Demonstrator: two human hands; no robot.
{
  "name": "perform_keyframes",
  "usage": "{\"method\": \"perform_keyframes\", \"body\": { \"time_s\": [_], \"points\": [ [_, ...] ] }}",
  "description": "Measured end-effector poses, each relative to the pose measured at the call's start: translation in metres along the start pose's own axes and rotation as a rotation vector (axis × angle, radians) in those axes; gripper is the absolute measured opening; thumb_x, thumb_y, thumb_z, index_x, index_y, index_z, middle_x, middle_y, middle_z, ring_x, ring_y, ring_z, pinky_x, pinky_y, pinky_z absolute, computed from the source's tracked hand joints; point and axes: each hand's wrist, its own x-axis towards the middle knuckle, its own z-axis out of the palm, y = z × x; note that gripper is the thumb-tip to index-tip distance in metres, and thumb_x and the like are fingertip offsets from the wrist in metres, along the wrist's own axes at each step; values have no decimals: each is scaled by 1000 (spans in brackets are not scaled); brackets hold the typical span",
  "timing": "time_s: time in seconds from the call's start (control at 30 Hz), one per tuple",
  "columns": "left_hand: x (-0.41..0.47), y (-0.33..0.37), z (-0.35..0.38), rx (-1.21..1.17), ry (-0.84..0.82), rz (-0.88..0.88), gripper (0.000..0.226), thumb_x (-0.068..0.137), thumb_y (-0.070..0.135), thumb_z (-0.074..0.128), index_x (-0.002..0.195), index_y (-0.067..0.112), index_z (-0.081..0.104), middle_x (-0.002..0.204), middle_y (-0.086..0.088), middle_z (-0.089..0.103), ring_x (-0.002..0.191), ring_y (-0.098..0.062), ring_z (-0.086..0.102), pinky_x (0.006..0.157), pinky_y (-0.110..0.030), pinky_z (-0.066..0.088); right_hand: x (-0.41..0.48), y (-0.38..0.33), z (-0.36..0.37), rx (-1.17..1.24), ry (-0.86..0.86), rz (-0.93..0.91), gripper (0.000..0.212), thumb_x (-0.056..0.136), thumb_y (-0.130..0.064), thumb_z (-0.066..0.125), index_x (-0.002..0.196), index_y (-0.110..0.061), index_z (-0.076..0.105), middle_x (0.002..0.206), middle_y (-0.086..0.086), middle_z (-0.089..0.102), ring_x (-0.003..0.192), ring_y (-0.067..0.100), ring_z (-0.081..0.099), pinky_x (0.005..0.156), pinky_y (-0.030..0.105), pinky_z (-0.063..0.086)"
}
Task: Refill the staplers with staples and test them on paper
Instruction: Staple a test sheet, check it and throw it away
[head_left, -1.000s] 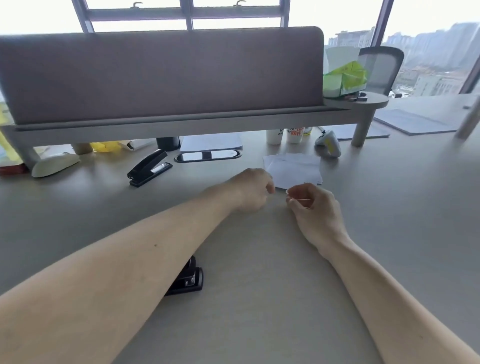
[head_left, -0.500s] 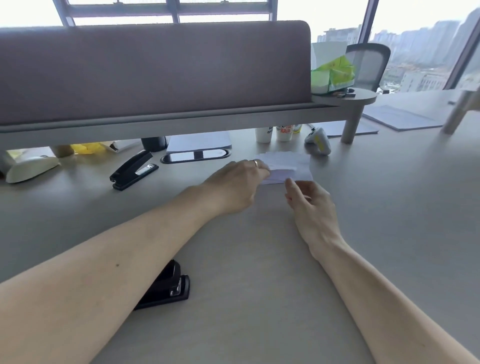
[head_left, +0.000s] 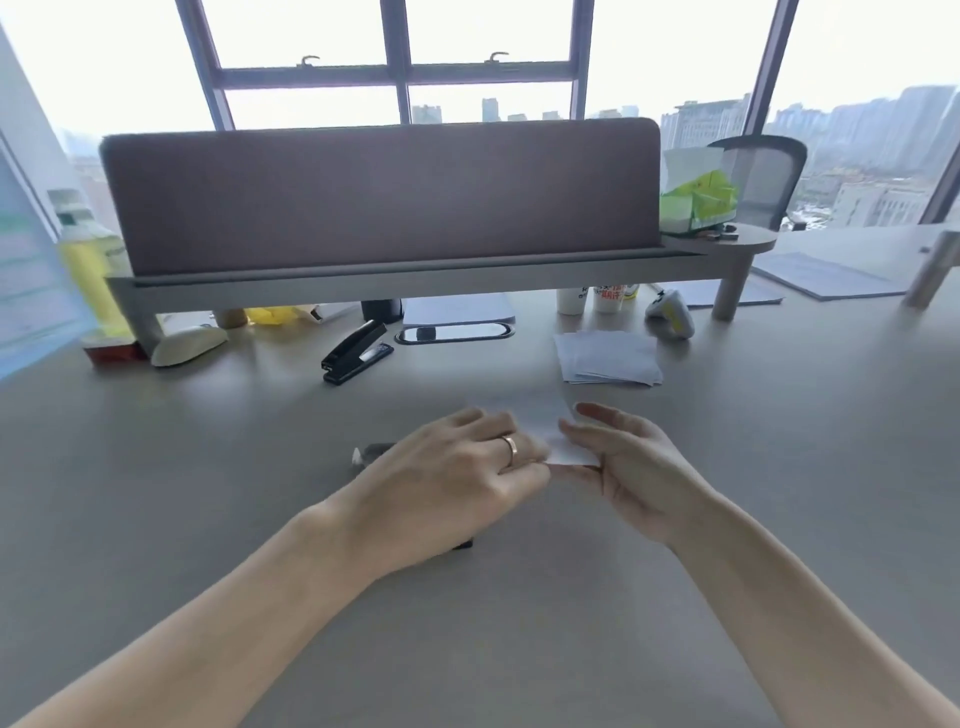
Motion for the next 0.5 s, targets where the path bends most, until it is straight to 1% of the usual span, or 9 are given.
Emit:
{"method": "perform_keyframes", "body": {
  "time_s": [0.07, 0.13, 0.2, 0.23, 0.27, 0.33, 0.37, 0.43, 0.5],
  "points": [
    [-20, 6, -8, -51, -4, -52, 28, 79, -5, 72, 98, 16, 75, 120, 1, 75, 101, -20, 66, 82, -30, 54, -10, 8, 2, -143, 32, -43, 52, 92, 10, 70, 140, -3, 55, 117, 16, 79, 83, 27, 78, 72, 36, 66],
    [-37, 15, -17, -196, -13, -173, 15, 86, 8, 72, 96, 19, 68, 122, 8, 73, 105, -13, 66, 86, -28, 54, -21, 14, 4, -248, 53, -100, 45, 91, 13, 69, 129, -11, 64, 103, 8, 84, 79, 25, 79, 73, 36, 66],
    [-50, 18, -25, -370, 62, -371, 4, 96, 22, 64, 95, 23, 61, 121, 16, 69, 106, -6, 65, 88, -18, 50, -29, 16, 2, -329, 72, -149, 40, 93, 10, 66, 121, -18, 70, 99, 5, 84, 81, 25, 78, 77, 39, 63],
    [-54, 16, -28, -435, 106, -494, 4, 98, 27, 62, 97, 25, 59, 121, 20, 67, 105, -3, 64, 86, -12, 48, -33, 15, 2, -378, 83, -170, 38, 94, 8, 65, 119, -21, 72, 99, 4, 84, 82, 25, 76, 79, 40, 60],
    [-56, 13, -30, -480, 138, -610, 4, 99, 30, 61, 100, 27, 58, 121, 23, 64, 104, -1, 63, 85, -11, 48, -37, 13, 2, -434, 80, -192, 37, 96, 6, 63, 117, -22, 74, 98, 3, 84, 81, 24, 74, 77, 38, 57],
    [-57, 6, -30, -527, 173, -799, 12, 99, 34, 62, 110, 32, 59, 119, 24, 62, 105, 3, 61, 88, -19, 52, -42, 11, 3, -547, 66, -232, 34, 98, 2, 61, 112, -24, 78, 94, 1, 83, 76, 19, 72, 71, 31, 54],
    [-54, 3, -30, -548, 172, -874, 18, 99, 34, 63, 116, 32, 60, 117, 24, 61, 107, 5, 58, 90, -19, 51, -43, 9, 6, -601, 56, -244, 32, 100, 0, 61, 110, -24, 79, 93, 1, 82, 74, 17, 72, 69, 29, 54],
    [-46, -3, -31, -656, 153, -990, 28, 99, 34, 65, 125, 28, 60, 116, 23, 62, 110, 6, 58, 93, -15, 48, -43, 7, 9, -672, 17, -259, 30, 102, -5, 61, 105, -27, 81, 96, 7, 80, 76, 18, 71, 70, 31, 52],
    [-36, -8, -31, -856, 94, -1072, 31, 97, 39, 66, 127, 27, 63, 116, 19, 69, 110, 3, 64, 100, -24, 51, -44, 4, 13, -709, -62, -277, 31, 104, -7, 60, 102, -29, 82, 103, 12, 79, 80, 19, 72, 72, 34, 51]
  ]
}}
